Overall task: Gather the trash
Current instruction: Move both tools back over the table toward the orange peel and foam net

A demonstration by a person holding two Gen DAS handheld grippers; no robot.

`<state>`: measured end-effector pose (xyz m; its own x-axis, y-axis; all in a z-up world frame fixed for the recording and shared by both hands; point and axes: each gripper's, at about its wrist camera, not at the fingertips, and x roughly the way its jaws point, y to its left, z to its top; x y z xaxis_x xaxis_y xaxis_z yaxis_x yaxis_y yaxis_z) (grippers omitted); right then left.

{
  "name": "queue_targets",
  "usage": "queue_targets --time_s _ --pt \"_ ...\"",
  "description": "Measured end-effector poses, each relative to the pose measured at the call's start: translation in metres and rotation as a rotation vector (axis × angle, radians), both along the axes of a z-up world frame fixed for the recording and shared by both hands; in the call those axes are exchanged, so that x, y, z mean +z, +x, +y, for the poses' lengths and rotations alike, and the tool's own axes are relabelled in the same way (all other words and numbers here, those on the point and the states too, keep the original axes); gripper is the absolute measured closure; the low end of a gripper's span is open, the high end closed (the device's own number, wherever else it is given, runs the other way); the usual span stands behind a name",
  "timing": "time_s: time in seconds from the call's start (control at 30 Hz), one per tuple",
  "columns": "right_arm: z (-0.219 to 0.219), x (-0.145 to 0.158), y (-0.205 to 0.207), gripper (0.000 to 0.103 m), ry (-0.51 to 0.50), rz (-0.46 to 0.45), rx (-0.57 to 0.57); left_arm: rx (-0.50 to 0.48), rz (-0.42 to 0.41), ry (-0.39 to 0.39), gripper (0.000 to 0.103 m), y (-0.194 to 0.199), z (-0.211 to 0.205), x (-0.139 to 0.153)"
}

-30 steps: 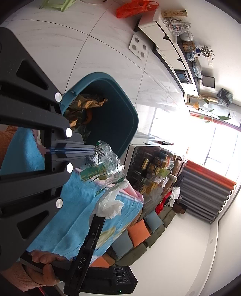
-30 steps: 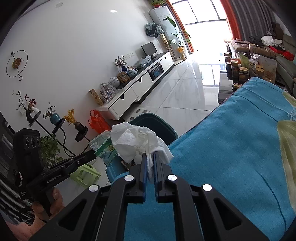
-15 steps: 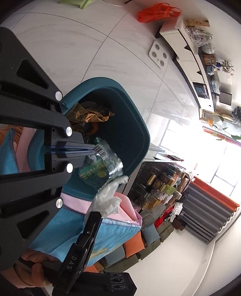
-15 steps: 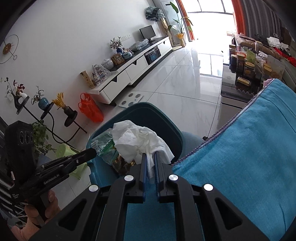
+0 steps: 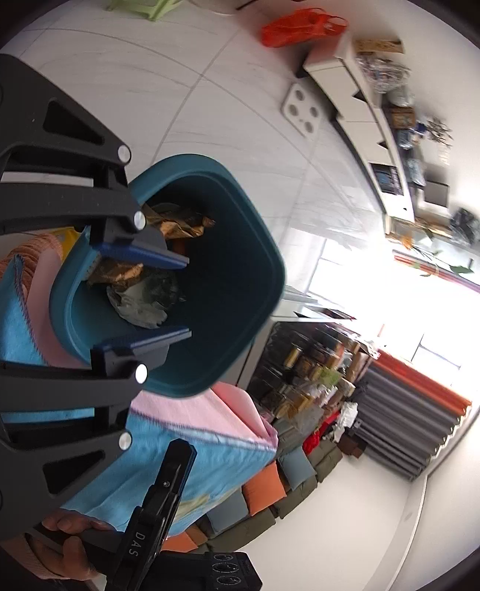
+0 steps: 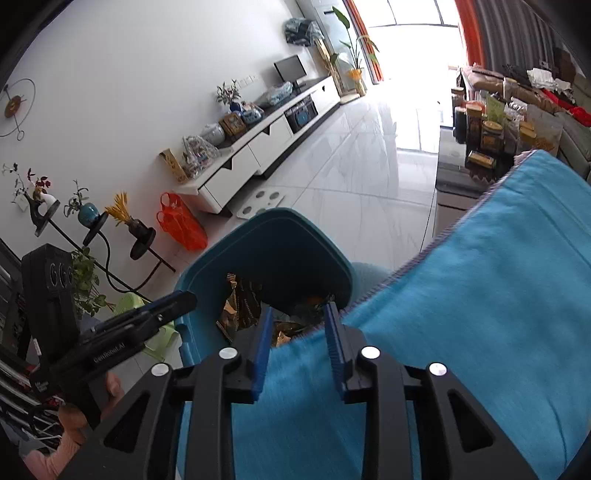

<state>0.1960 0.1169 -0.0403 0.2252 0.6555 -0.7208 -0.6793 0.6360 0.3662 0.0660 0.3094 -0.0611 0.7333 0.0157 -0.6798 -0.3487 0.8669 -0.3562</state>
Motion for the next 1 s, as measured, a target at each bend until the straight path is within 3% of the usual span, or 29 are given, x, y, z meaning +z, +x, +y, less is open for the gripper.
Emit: queue_targets --time_s 0.2,0.43,0.73,1.0 --pt "-0.076 0.030 -0.017 0.064 0.075 -0.077 -0.048 -0.121 -0.124 0.051 0.052 -0.007 -0.040 0.042" --pt "-0.180 0.047 -0.035 0.060 0.097 -0.131 -0.189 -0.367 -0.187 0.062 0.041 0.008 -0.129 0.065" --pt "-0.308 0.045 -0.040 0.059 0.067 -0.157 -0.472 -0.660 -0.132 0.043 0.041 0.059 -0.256 0.054" --pt "-0.382 0.031 -0.023 0.058 0.039 -0.133 -0.673 -0.826 -0.059 0.063 0.041 0.096 -0.348 0.036"
